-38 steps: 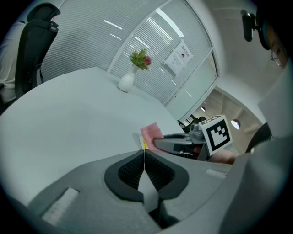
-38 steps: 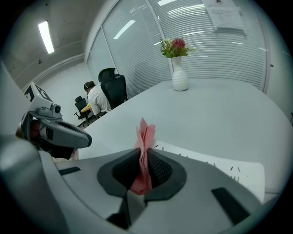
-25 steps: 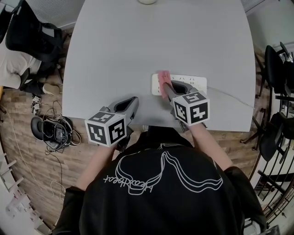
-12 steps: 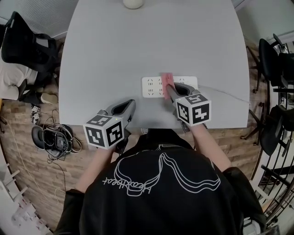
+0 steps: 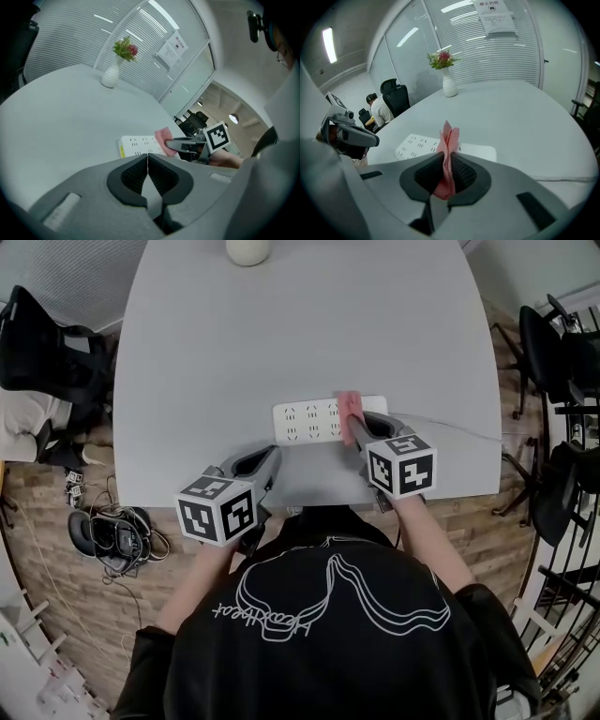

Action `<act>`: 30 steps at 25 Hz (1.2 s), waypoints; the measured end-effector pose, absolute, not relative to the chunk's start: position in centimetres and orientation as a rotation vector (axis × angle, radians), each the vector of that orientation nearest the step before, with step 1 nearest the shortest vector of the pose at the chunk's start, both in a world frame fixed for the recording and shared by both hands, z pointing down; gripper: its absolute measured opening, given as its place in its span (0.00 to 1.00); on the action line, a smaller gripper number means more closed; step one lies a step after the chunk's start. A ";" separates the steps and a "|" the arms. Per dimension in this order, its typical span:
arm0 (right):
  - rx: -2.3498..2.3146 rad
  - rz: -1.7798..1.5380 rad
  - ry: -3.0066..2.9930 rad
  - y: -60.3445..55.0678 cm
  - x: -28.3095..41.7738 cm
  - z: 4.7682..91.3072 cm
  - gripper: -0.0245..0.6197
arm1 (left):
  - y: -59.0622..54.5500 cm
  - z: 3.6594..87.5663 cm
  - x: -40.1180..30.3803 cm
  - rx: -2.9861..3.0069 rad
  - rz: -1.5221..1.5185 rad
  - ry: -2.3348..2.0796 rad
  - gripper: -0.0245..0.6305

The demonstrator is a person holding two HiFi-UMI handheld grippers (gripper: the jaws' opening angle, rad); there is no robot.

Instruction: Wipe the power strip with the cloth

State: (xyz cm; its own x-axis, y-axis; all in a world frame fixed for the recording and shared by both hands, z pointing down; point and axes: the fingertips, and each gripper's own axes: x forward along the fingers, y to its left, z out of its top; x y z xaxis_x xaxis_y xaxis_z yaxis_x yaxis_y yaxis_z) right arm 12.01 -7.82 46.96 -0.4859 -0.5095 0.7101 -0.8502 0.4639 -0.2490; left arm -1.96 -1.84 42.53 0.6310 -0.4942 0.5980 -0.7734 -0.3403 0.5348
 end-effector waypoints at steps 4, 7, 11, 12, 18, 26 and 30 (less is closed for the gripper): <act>1.162 0.815 -2.141 -7.8 13.8 47.0 0.11 | -1.8 42.6 -1.3 2.011 0.425 -0.981 0.06; 1.197 0.826 -2.126 -7.7 15.3 46.9 0.11 | -1.8 42.6 -0.7 2.014 0.427 -0.970 0.06; 1.246 0.839 -2.109 -7.9 17.1 46.9 0.11 | -1.9 42.6 -0.1 2.015 0.435 -0.957 0.06; 1.257 0.839 -2.104 -8.0 17.5 47.0 0.11 | -1.9 42.6 0.0 2.017 0.438 -0.954 0.06; 1.317 0.834 -2.076 -7.9 19.2 47.1 0.11 | -1.3 42.9 -0.2 2.020 0.450 -0.943 0.06; 1.420 0.780 -2.059 -7.9 20.6 46.4 0.10 | -1.2 42.2 -0.5 2.057 0.457 -0.935 0.06; 1.478 0.776 -2.130 -7.1 20.6 44.8 0.10 | -0.6 41.8 -0.6 2.085 0.463 -0.939 0.06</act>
